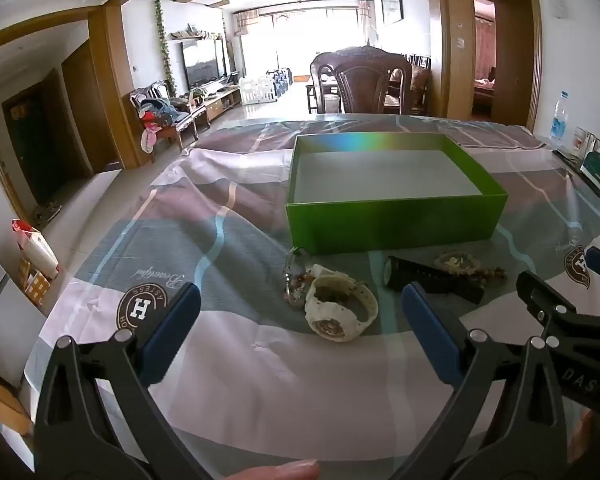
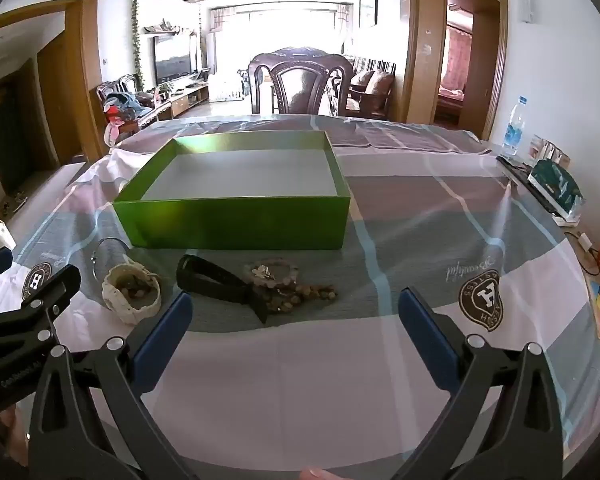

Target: Organize jewelry

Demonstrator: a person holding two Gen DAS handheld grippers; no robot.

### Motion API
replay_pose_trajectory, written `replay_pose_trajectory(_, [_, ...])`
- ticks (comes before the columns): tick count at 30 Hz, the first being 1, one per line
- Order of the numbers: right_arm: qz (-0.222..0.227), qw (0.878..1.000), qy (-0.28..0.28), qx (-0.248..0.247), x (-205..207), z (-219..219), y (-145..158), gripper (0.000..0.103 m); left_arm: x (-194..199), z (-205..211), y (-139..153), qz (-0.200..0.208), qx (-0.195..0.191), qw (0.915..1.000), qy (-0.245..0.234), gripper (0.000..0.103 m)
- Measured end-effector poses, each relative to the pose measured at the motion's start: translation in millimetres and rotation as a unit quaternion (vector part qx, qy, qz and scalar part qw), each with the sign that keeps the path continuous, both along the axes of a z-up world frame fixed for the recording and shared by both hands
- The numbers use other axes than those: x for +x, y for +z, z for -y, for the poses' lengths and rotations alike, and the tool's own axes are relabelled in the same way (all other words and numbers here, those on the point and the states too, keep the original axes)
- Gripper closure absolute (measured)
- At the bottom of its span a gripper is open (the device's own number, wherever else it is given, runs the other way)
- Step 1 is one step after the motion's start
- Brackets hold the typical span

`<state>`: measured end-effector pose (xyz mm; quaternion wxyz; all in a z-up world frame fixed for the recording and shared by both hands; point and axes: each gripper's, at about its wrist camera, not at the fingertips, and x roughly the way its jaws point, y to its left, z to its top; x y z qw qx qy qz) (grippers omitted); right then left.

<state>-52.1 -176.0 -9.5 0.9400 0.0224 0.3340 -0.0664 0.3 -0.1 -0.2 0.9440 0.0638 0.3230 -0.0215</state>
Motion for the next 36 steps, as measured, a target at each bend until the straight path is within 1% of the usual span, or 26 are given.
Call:
replay_pose_trajectory(8, [-0.002, 1.0, 0.001, -0.002, 1.3, -0.2, -0.9, 0.002, -1.5, 5.5, -0.8, 0.001, 0.004, 1.0, 0.0, 0.004])
replay_pose_trajectory(9, [-0.003, 1.0, 0.0, -0.002, 1.8, -0.3, -1.3, 0.002, -0.1, -0.1, 0.2, -0.002, -0.003, 1.0, 0.0, 0.004])
replay_pose_trajectory(20, [-0.004, 1.0, 0.0, -0.003, 2.1, -0.1, -1.1, 0.002, -0.6, 0.1, 0.4, -0.005, -0.003, 1.0, -0.001, 0.004])
replay_pose_trajectory(24, [-0.006, 1.0, 0.0, -0.002, 3.5, 0.4, -5.2, 0.002, -3.1, -0.2, 1.1, -0.005, -0.003, 1.0, 0.0, 0.004])
replay_pose_trajectory(27, [-0.006, 1.0, 0.0, -0.002, 3.6, 0.3, -6.2, 0.002, 1.2, 0.7, -4.4, -0.007, -0.002, 1.0, -0.001, 0.004])
replay_pose_trajectory(36, [-0.007, 1.0, 0.0, -0.003, 4.0, 0.4, -6.3, 0.002, 1.4, 0.3, -6.6, -0.009, -0.002, 1.0, 0.0, 0.004])
